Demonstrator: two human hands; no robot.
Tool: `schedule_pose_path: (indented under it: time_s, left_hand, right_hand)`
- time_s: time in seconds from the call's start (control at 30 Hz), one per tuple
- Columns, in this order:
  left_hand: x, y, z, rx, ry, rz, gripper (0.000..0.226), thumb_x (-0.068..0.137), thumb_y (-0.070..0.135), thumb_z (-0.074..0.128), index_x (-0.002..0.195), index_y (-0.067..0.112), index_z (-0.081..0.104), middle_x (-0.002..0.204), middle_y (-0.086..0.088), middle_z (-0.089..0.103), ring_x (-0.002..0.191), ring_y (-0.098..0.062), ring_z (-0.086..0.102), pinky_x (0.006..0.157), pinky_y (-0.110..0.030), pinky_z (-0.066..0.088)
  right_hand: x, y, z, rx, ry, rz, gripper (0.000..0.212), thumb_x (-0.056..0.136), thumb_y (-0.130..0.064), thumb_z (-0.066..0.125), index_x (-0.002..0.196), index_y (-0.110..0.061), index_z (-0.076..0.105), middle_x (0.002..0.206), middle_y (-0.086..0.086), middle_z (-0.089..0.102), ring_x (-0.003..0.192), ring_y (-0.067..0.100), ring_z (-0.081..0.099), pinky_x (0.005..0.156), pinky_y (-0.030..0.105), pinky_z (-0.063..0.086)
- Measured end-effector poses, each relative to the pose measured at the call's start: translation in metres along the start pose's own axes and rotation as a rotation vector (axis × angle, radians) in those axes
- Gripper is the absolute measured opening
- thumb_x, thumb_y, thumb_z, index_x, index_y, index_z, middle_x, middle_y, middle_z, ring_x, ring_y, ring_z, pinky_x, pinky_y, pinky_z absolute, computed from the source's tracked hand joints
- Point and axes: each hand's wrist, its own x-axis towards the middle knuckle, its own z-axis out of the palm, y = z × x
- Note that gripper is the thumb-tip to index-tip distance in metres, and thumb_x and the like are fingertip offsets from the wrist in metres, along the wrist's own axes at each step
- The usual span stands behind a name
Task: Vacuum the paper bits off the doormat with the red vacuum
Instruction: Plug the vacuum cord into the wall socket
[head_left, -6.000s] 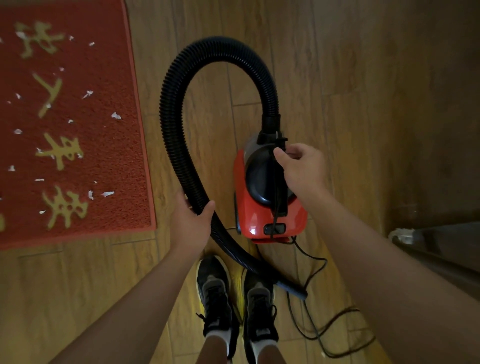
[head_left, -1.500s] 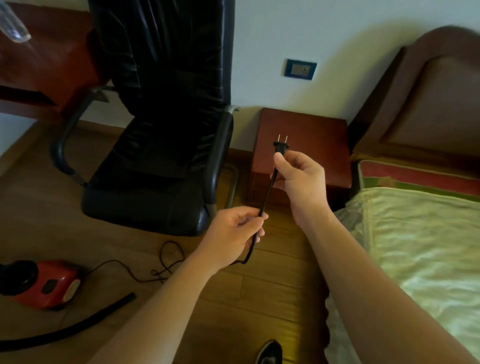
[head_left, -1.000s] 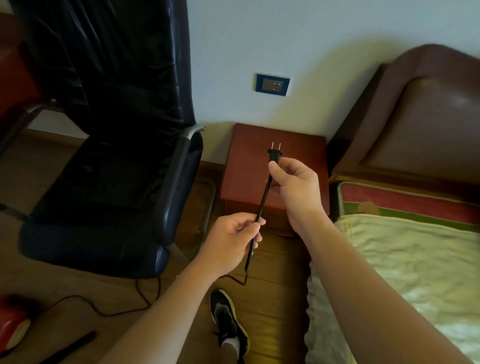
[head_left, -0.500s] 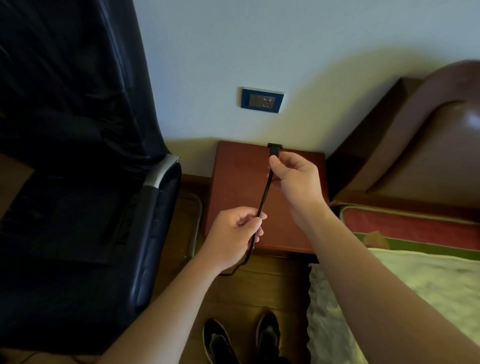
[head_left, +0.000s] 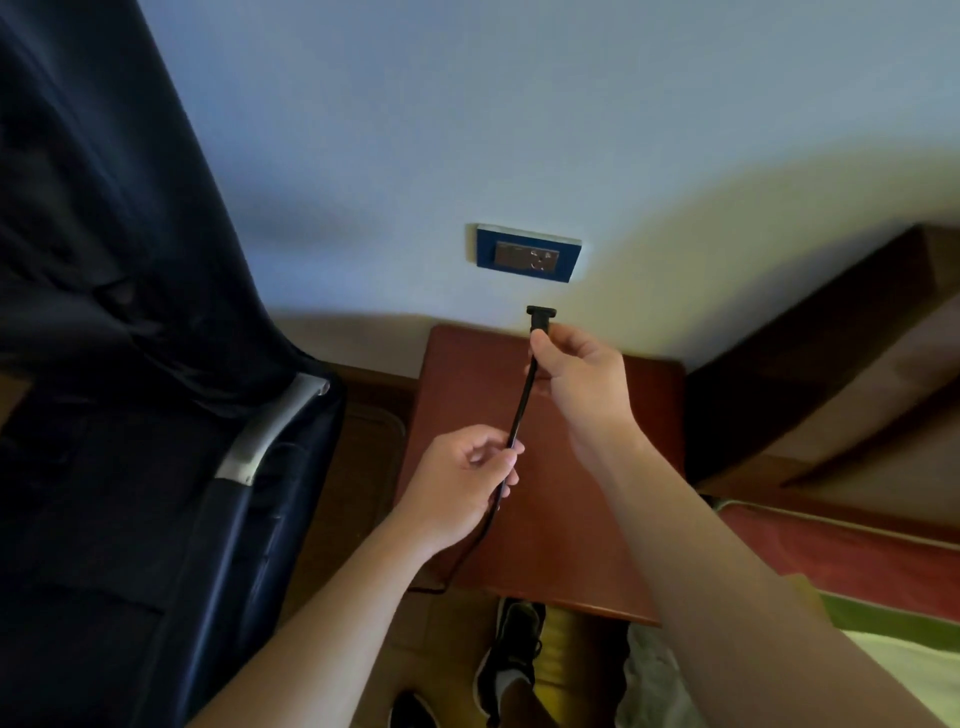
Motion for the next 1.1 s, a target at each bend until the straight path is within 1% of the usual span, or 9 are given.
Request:
schedule_pose_path:
  time_s: [0.1,0.2,0.33,0.47,0.57,0.67,0.8,0.97,1.1]
  left_hand:
    - [0.02,0.003,0.004,-0.026,0.022,-0.035,0.014,0.101,0.014,0.058,0.101,0.017,0.072,0.077,-0.002,0.069,0.072,-0.013,0.066,0.067,-0.028,0.055]
    - [0.036,0.005,0.006,-0.028,0.046,-0.057,0.014,0.101,0.014,0.058,0.1,0.017,0.072,0.077,-0.003,0.069,0.072,-0.013,0.066,0.067,-0.028,0.056]
    - [0.054,0.009,0.005,-0.029,0.075,-0.072,0.013,0.101,0.014,0.058,0.101,0.016,0.071,0.075,-0.001,0.068,0.069,-0.011,0.066,0.065,-0.028,0.056]
    - [0.069,0.009,0.002,-0.025,0.086,-0.076,0.013,0.102,0.014,0.058,0.102,0.015,0.071,0.075,-0.001,0.068,0.068,-0.009,0.065,0.064,-0.026,0.056]
    - [0.077,0.005,0.002,-0.026,0.08,-0.073,0.014,0.102,0.013,0.058,0.104,0.015,0.071,0.077,-0.002,0.068,0.069,-0.009,0.066,0.064,-0.027,0.056]
    - [0.082,0.002,0.001,-0.027,0.07,-0.064,0.014,0.102,0.013,0.058,0.105,0.016,0.072,0.077,-0.001,0.068,0.069,-0.008,0.066,0.063,-0.027,0.056]
    - [0.088,0.001,-0.003,-0.026,0.051,-0.064,0.015,0.102,0.013,0.058,0.103,0.019,0.072,0.077,0.0,0.069,0.069,-0.007,0.066,0.064,-0.028,0.057]
    - [0.091,0.0,-0.008,-0.013,0.021,-0.045,0.015,0.101,0.013,0.059,0.104,0.02,0.072,0.079,0.0,0.07,0.07,-0.007,0.067,0.065,-0.028,0.058]
    - [0.093,0.001,-0.01,-0.025,0.016,-0.038,0.014,0.1,0.013,0.06,0.105,0.019,0.073,0.078,0.001,0.07,0.07,-0.007,0.067,0.064,-0.027,0.058]
  right_hand:
    - [0.024,0.001,-0.001,-0.011,-0.027,0.011,0.006,0.095,-0.016,0.067,0.093,-0.018,0.072,0.073,-0.005,0.064,0.073,0.013,0.061,0.07,0.03,0.057]
    - [0.043,0.002,0.002,-0.025,-0.043,0.031,0.005,0.095,-0.018,0.067,0.093,-0.018,0.072,0.075,-0.005,0.064,0.074,0.013,0.062,0.075,0.033,0.058]
    - [0.066,0.004,0.008,-0.045,-0.028,0.04,0.015,0.093,-0.024,0.069,0.102,-0.013,0.074,0.077,-0.008,0.067,0.078,0.015,0.064,0.083,0.045,0.058]
    - [0.082,0.007,0.013,-0.033,-0.017,0.046,0.017,0.093,-0.025,0.068,0.099,-0.011,0.075,0.073,-0.009,0.066,0.077,0.017,0.061,0.086,0.053,0.056]
    - [0.088,0.01,0.014,-0.003,0.004,0.077,0.011,0.092,-0.025,0.068,0.088,-0.017,0.074,0.068,-0.009,0.064,0.075,0.019,0.058,0.08,0.05,0.055]
    - [0.09,0.012,0.015,0.024,0.027,0.089,0.016,0.094,-0.023,0.066,0.078,-0.022,0.071,0.066,-0.005,0.06,0.074,0.022,0.053,0.071,0.042,0.046]
    - [0.091,0.012,0.017,0.026,0.048,0.073,0.016,0.095,-0.021,0.066,0.08,-0.022,0.071,0.066,-0.009,0.062,0.075,0.02,0.055,0.072,0.039,0.048]
    - [0.088,0.009,0.021,0.025,0.06,0.045,0.017,0.096,-0.019,0.065,0.08,-0.02,0.07,0.069,-0.004,0.06,0.074,0.02,0.054,0.07,0.038,0.046]
    - [0.089,0.007,0.019,0.044,0.073,0.048,0.019,0.096,-0.019,0.065,0.079,-0.022,0.071,0.068,-0.008,0.064,0.076,0.019,0.058,0.075,0.037,0.048]
